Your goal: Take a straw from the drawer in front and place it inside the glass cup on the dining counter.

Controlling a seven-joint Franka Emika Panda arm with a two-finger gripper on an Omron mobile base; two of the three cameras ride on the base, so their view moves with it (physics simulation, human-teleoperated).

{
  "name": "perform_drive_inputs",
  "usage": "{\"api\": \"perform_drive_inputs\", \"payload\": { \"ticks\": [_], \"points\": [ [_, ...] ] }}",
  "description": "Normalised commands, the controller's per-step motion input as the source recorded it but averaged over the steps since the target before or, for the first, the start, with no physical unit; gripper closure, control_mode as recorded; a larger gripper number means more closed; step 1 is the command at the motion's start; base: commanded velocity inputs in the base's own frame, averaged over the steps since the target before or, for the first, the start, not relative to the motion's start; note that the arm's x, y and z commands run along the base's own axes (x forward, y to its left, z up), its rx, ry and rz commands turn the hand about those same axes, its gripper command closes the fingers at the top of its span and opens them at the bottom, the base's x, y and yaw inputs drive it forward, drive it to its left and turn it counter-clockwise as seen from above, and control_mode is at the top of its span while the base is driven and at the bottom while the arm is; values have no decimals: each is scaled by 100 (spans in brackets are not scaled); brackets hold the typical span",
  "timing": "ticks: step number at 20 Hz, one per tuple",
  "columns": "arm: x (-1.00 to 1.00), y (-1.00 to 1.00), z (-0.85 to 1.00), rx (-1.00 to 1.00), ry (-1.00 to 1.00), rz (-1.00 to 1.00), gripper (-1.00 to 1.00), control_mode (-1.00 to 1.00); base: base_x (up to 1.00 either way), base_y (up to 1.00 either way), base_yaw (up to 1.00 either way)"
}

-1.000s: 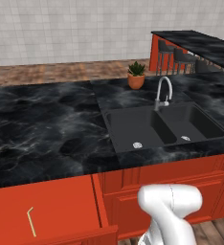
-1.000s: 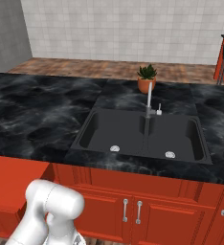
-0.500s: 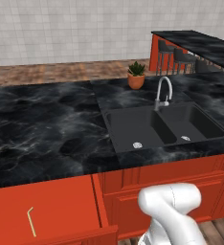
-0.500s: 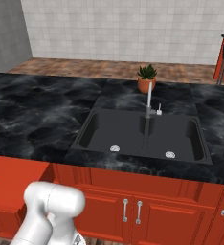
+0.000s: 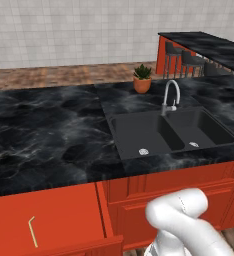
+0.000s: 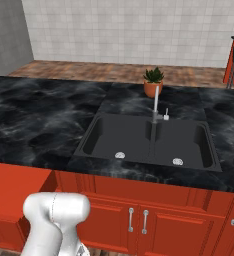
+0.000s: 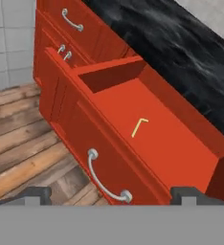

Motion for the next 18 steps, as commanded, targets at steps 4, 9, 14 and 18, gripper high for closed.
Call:
{"api": "perform_drive_inputs", "payload": {
  "ticks": [4,9,14,18],
  "points": [
    [18,-52,100,30,33,-4,-100,-100,0,0,0],
    [26,-50,100,27,30,-6,-100,-100,0,0,0],
    [11,-26,100,21,24,-8,-100,-100,0,0,0],
    [24,-8,78,3,28,-13,-100,-100,0,0,0]
  ]
}}
